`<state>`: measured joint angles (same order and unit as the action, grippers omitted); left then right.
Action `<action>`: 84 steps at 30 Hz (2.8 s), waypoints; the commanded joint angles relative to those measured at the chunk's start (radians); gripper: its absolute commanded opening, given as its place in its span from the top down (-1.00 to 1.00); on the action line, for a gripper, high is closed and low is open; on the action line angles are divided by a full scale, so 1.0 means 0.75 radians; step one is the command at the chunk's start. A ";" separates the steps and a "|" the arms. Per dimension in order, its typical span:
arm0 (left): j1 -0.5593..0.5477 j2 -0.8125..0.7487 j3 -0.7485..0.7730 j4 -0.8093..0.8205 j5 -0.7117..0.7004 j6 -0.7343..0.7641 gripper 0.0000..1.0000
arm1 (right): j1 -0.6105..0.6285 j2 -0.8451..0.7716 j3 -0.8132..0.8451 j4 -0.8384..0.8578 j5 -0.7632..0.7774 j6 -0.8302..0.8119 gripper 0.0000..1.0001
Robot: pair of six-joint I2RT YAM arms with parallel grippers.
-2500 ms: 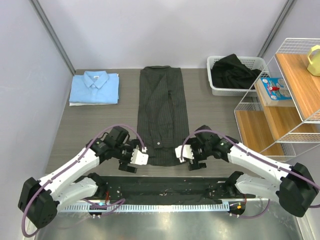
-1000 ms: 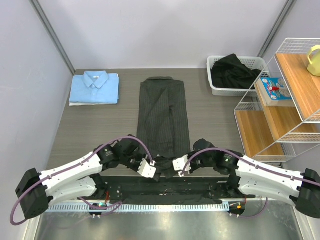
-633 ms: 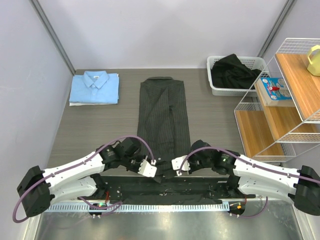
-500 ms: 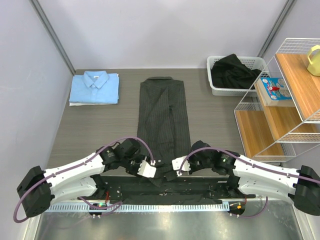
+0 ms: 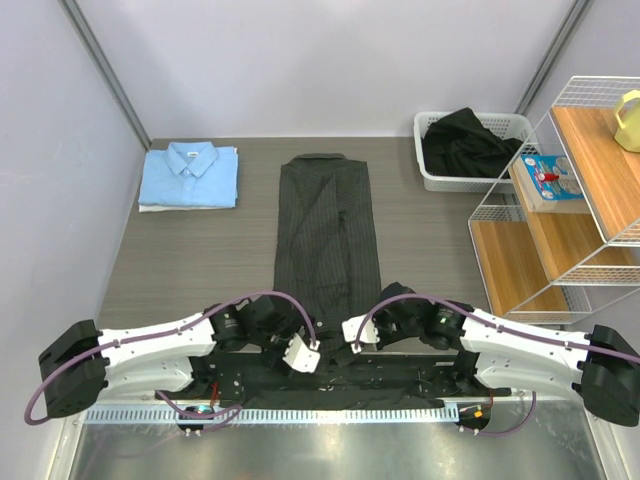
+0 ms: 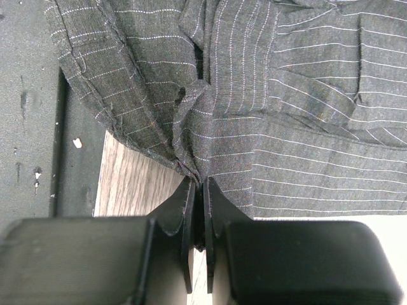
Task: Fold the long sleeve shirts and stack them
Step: Fold the shirt
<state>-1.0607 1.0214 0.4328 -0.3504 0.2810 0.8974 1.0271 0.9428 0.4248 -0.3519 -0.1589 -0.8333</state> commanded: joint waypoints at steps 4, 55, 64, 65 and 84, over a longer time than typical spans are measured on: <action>-0.069 0.078 -0.017 0.250 -0.107 -0.033 -0.86 | 0.011 -0.009 -0.014 0.046 -0.017 0.003 0.80; 0.473 0.198 0.509 -0.030 0.218 0.085 1.00 | -0.516 0.241 0.470 -0.003 -0.201 -0.214 0.98; 0.811 0.934 1.092 -0.024 0.347 0.178 1.00 | -0.776 1.000 0.961 0.189 -0.318 -0.345 0.98; 0.825 0.975 1.136 -0.026 0.355 0.174 1.00 | -0.784 1.035 1.010 0.203 -0.320 -0.351 0.97; 0.891 1.217 1.282 0.085 0.331 0.139 0.75 | -0.840 1.210 1.107 0.324 -0.251 -0.276 0.69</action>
<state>-0.4030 1.9327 1.3499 -0.3248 0.5098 0.9924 0.4080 1.8591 1.2053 -0.1581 -0.3508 -1.0485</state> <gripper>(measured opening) 0.035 0.100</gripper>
